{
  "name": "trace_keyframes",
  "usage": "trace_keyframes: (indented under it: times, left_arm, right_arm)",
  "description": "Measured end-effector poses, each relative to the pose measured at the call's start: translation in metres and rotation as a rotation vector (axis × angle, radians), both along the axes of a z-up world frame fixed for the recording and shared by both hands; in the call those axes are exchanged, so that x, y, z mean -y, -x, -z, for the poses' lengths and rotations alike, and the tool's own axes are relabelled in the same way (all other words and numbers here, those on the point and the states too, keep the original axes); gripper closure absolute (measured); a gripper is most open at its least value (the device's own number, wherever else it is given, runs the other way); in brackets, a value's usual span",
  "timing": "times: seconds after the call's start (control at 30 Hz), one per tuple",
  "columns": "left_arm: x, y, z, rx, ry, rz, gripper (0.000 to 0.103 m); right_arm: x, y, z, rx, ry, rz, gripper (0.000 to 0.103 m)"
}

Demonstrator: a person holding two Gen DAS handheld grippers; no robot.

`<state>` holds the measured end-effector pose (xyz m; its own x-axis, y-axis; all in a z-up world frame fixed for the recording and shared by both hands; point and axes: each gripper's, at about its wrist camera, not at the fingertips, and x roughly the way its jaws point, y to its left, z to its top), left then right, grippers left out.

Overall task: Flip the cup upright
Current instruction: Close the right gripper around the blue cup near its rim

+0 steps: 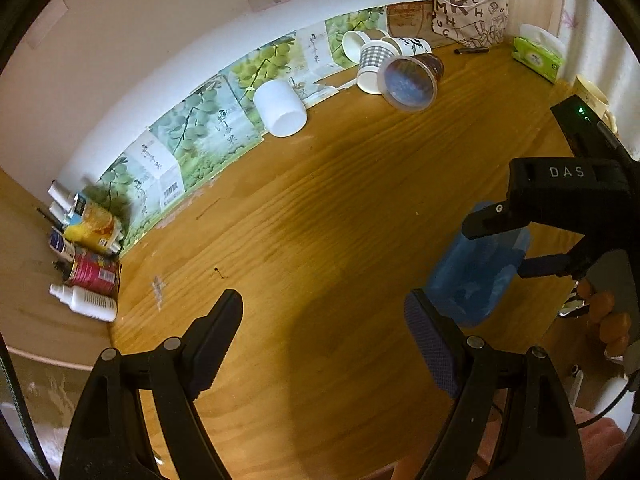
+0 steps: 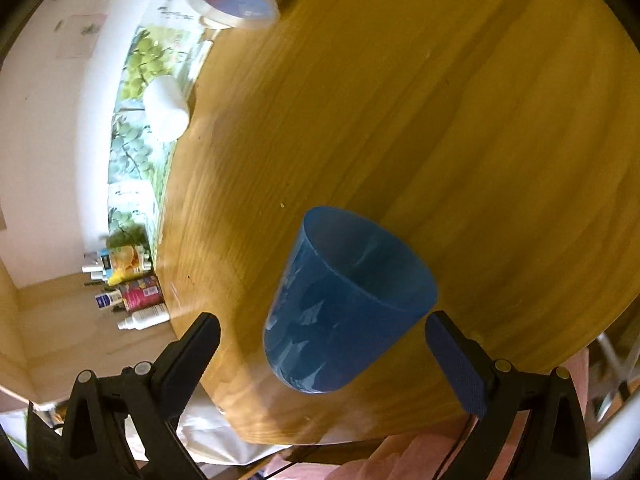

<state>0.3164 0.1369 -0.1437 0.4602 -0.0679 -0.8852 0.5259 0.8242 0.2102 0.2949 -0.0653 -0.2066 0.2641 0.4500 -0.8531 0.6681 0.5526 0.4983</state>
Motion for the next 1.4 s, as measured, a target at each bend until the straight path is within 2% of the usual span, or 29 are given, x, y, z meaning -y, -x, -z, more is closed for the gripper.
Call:
trace_keyframes:
  times: [0.2, 0.43, 0.57, 0.7, 0.9, 1.03, 1.4]
  left_arm:
    - [-0.007, -0.01, 0.004, -0.021, 0.011, 0.012, 0.017]
    - [-0.019, -0.015, 0.006, -0.028, 0.021, 0.011, 0.017]
    - [-0.028, -0.015, 0.007, -0.039, 0.029, -0.001, 0.017]
    - [-0.035, -0.015, 0.009, -0.043, 0.031, -0.007, 0.017]
    - [-0.045, -0.015, 0.01, -0.052, 0.043, -0.037, 0.017]
    - [-0.049, -0.015, 0.01, -0.059, 0.057, -0.053, 0.017]
    - [-0.049, -0.011, 0.01, -0.072, 0.07, -0.069, 0.017]
  right_arm:
    - [-0.005, 0.0, 0.015, -0.061, -0.082, 0.088, 0.0]
    - [-0.009, -0.006, 0.022, -0.094, -0.099, 0.15, 0.002]
    - [-0.009, -0.005, 0.027, -0.123, -0.108, 0.19, 0.011]
    - [-0.009, -0.006, 0.029, -0.146, -0.091, 0.216, 0.015]
    - [-0.008, -0.007, 0.028, -0.161, -0.046, 0.218, 0.023]
    - [-0.009, -0.01, 0.025, -0.174, -0.005, 0.199, 0.032]
    - [-0.023, -0.02, 0.028, -0.155, 0.03, 0.114, 0.033]
